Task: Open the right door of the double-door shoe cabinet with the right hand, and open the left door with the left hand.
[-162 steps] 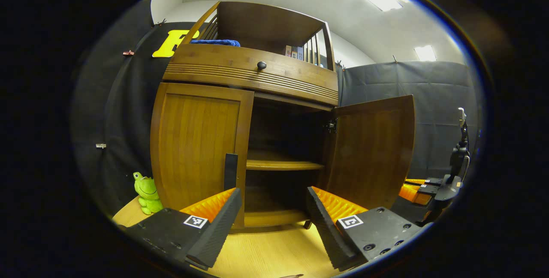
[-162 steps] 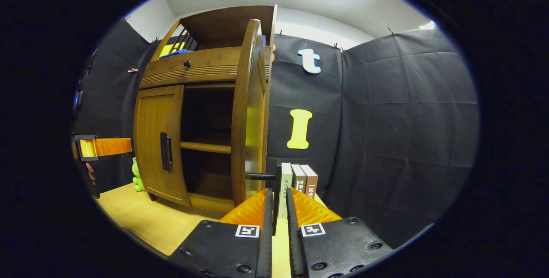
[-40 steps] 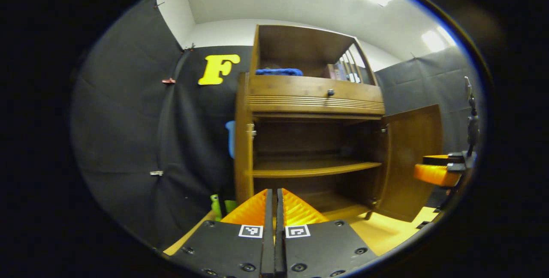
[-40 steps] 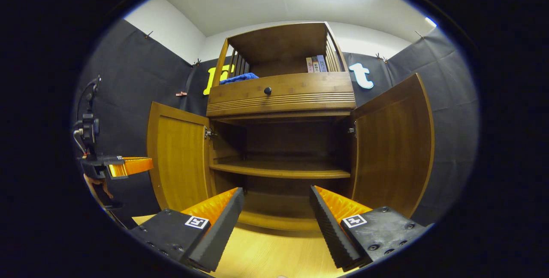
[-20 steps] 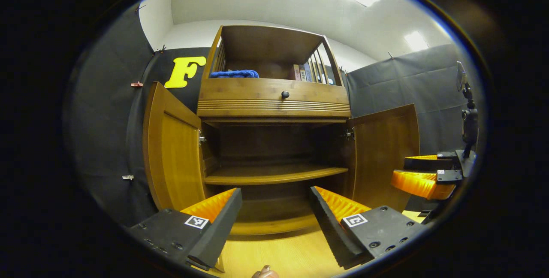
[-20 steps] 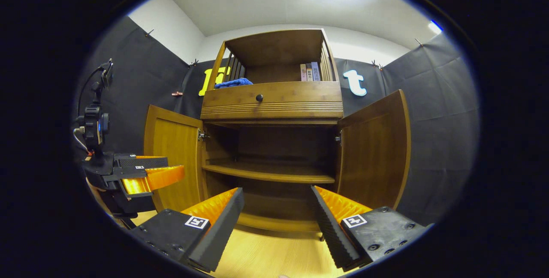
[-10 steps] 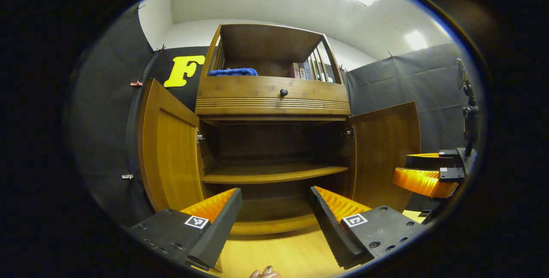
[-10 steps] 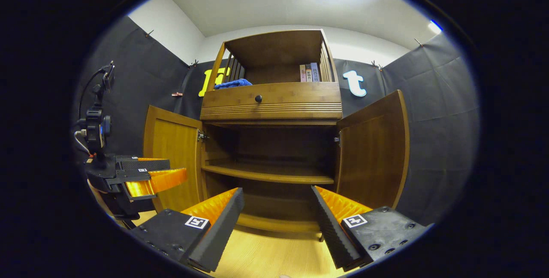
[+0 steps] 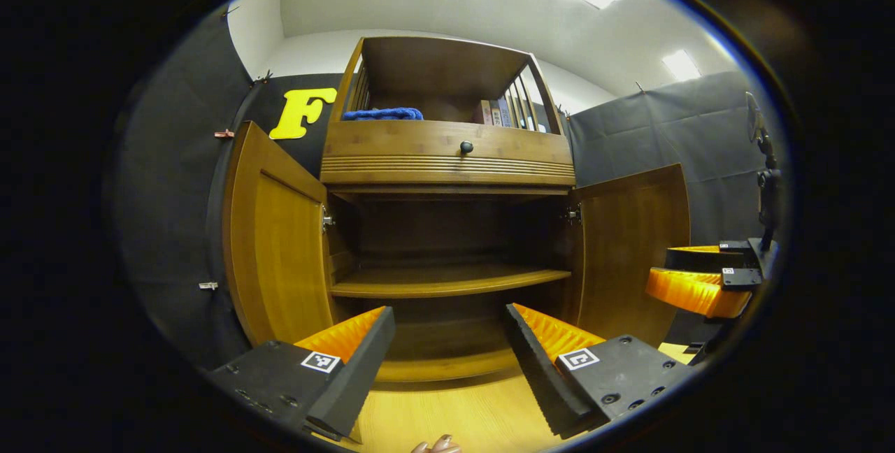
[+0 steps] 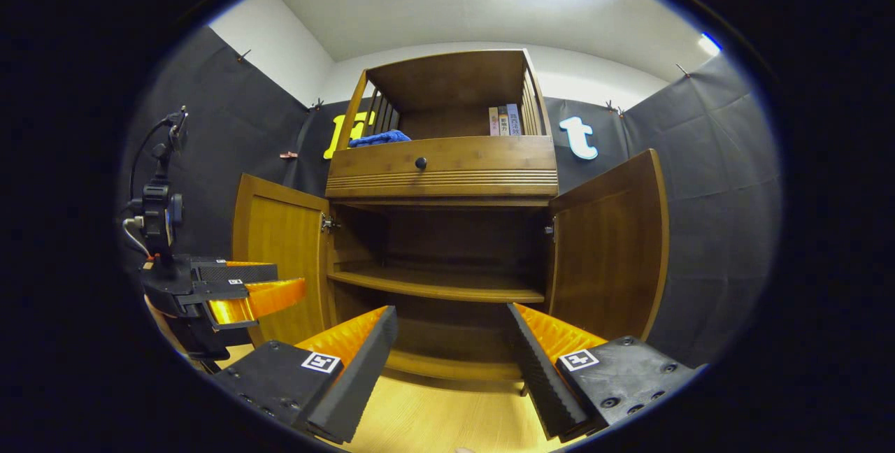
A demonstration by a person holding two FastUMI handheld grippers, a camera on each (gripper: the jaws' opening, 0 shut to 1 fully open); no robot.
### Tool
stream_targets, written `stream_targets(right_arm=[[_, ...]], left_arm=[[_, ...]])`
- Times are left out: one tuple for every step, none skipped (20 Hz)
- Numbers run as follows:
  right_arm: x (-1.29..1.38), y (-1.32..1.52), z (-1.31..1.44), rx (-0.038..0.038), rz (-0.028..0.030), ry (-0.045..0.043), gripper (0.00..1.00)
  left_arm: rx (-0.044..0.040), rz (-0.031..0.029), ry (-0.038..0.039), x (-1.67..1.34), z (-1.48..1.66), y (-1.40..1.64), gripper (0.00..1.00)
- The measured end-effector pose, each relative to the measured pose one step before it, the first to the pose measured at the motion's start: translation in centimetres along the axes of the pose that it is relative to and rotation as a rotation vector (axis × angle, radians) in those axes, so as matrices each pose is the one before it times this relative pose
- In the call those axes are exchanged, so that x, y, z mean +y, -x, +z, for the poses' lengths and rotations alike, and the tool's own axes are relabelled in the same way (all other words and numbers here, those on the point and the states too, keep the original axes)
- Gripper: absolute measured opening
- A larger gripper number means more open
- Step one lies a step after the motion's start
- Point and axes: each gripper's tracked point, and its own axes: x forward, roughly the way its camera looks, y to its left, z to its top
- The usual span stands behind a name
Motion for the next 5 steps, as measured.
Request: stream_targets(right_arm=[[0.064,-0.167,-0.068,0.00057,0.00597,-0.0004,0.95],[0.064,-0.183,-0.235,0.00486,0.00816,-0.0002,0.97],[0.123,-0.146,-0.179,0.00491,0.00758,0.00007,0.99],[-0.006,-0.278,-0.14,0.0024,0.00381,0.00063,0.95],[-0.082,-0.294,-0.127,0.00352,0.00095,0.0015,0.96]], left_arm=[[-0.00115,0.00293,0.00359,0.023,0.055,-0.075,0.98],[-0.00259,0.00419,0.00303,-0.007,0.067,-0.078,0.96],[-0.00309,0.00257,0.0016,-0.036,0.178,-0.035,0.98],[-0.00493,0.00227,0.0042,-0.075,0.117,0.008,0.96],[-0.00203,-0.00133,0.00346,-0.134,0.105,0.022,0.96]])
